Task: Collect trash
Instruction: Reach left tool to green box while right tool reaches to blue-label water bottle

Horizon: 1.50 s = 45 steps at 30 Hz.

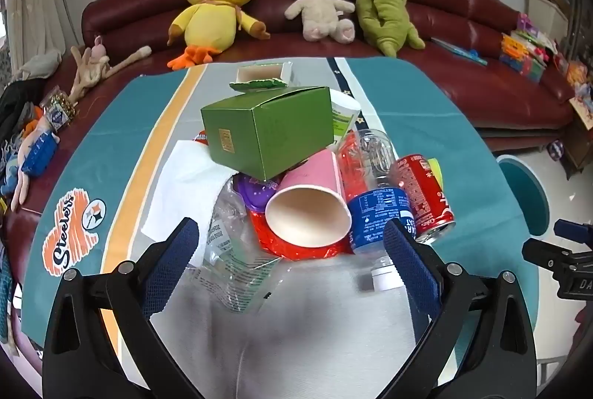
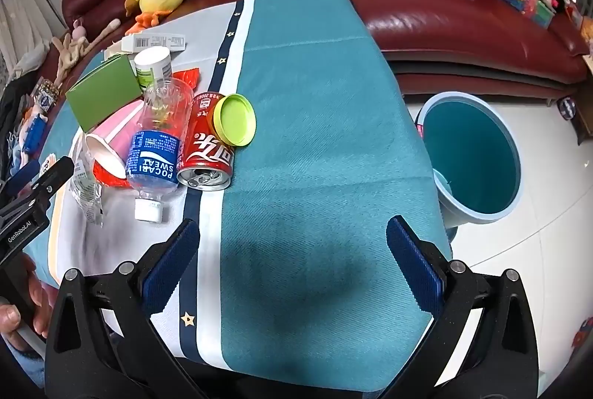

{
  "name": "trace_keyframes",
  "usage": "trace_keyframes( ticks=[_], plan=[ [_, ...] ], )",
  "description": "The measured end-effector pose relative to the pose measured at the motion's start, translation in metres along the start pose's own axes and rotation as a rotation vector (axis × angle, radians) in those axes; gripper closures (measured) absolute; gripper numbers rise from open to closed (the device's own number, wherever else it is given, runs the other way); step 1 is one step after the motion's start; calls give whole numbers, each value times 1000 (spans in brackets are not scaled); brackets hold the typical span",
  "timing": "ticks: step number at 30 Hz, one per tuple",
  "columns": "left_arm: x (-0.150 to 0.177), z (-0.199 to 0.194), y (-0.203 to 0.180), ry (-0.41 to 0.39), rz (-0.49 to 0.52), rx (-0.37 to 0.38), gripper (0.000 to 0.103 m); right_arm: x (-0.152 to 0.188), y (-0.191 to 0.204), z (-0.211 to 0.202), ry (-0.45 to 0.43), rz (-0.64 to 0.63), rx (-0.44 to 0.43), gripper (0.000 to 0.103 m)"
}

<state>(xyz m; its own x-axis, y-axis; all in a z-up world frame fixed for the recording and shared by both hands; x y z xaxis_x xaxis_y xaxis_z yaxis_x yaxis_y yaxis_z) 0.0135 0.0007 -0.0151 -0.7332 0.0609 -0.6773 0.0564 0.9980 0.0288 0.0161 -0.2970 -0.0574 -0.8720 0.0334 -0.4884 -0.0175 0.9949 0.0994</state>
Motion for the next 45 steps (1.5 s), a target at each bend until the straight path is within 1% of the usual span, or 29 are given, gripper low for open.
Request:
trace_keyframes(
  ticks=[14,16,20,26,29,31,32,33,34,36,38,41,43,45],
  plan=[
    [-6,9,15,24,-18,1,4,0,0,13,27,19,-16,6],
    [3,8,11,13,-8,-2,4,0,-1,15,32,21,-18,6],
    [5,11,14,13,-5,7,4,1,1,20,45,23,-20,6],
    [-1,11,32,30,19,16,4,0,4,27,78,19,-42,6],
    [-7,11,46,26,8,21,4,-3,9,30,85,9,-50,6],
    [-11,13,55,33,2,12,4,-4,12,31,89,6,-64,6],
    [-13,15,58,71,17,-8,4,-5,14,32,90,3,-67,6],
    [-15,17,63,75,19,-20,4,-6,16,33,92,-1,-70,6],
    [-14,20,67,95,10,-13,4,-7,17,34,98,-2,-79,6],
    [-15,24,75,131,10,-26,4,-13,23,35,110,0,-117,6],
    [-14,25,78,108,0,-18,4,-23,34,34,108,-14,-149,6],
    [-10,29,81,109,0,-10,4,-38,53,32,106,-46,-196,6],
    [-10,32,81,97,8,0,4,-50,69,31,115,-63,-234,11],
    [-10,35,83,91,10,6,4,-60,79,33,121,-73,-259,25]
  ],
)
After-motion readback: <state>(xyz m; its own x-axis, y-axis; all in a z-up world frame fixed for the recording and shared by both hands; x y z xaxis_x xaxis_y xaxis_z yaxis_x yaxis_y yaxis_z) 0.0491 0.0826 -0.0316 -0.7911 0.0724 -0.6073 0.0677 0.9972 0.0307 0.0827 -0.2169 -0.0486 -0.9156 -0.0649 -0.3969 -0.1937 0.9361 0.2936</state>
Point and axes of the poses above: each gripper's, at about its wrist camera, not at the fingertips, and z roughly the way its jaws point, y to its left, x to its underside, the point moved 2 cm from there along z, roughly the way its jaws point, and after that the axes turned 1 degree about x, right-handed, at the moved point
